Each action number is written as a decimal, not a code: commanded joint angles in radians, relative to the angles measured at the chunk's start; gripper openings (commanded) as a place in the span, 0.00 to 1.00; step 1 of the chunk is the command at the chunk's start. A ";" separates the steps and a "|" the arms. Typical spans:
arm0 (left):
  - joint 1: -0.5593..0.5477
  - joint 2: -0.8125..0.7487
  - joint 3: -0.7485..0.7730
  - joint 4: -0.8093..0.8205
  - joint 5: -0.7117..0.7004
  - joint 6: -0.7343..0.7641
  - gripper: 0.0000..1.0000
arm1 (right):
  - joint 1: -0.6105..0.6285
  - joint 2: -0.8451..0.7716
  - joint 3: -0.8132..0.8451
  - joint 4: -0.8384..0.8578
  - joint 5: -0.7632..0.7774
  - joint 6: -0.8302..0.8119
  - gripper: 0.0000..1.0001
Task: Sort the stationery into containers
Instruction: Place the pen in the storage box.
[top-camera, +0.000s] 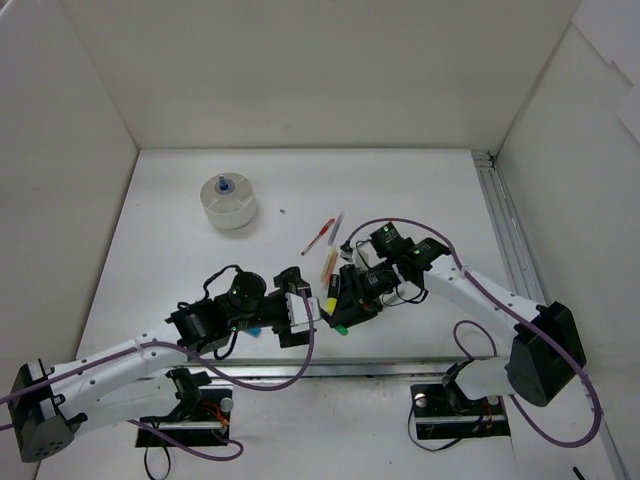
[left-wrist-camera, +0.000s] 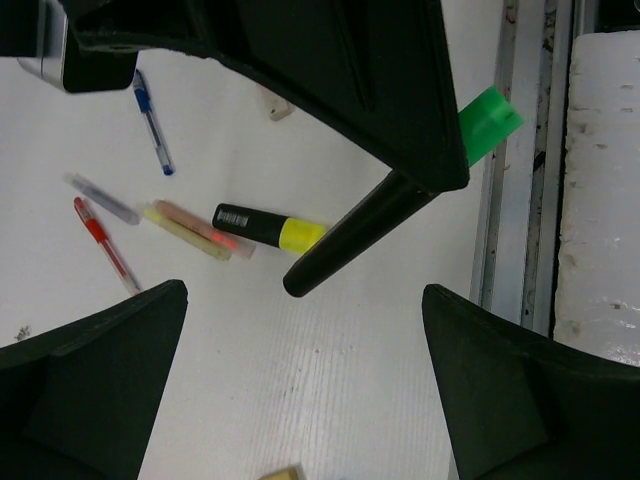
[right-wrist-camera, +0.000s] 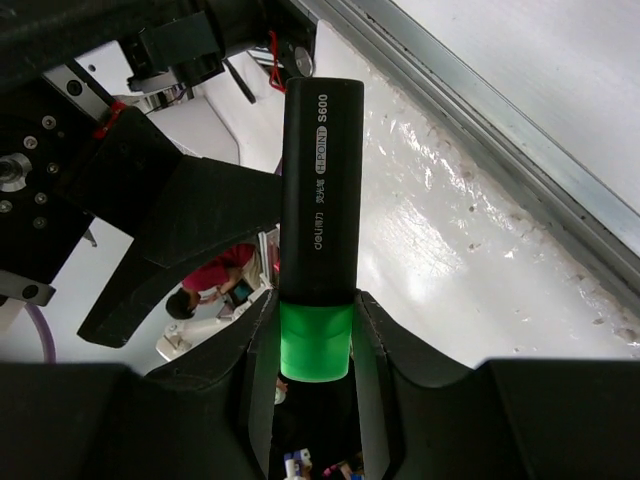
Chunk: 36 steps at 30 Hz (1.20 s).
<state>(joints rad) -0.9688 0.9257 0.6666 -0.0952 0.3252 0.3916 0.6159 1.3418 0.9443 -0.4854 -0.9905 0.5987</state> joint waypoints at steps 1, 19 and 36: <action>-0.005 -0.001 0.033 0.078 0.077 0.062 1.00 | 0.002 0.025 0.059 -0.018 -0.063 -0.014 0.00; -0.065 0.134 0.140 0.054 0.023 0.049 0.07 | 0.025 0.120 0.169 -0.033 -0.013 -0.051 0.00; 0.151 0.038 0.065 0.282 -0.225 -0.169 0.00 | -0.175 -0.101 0.277 -0.041 0.412 -0.054 0.89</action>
<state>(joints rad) -0.8974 1.0149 0.7216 0.0319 0.1852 0.3233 0.5030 1.3445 1.1667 -0.5308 -0.7506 0.5369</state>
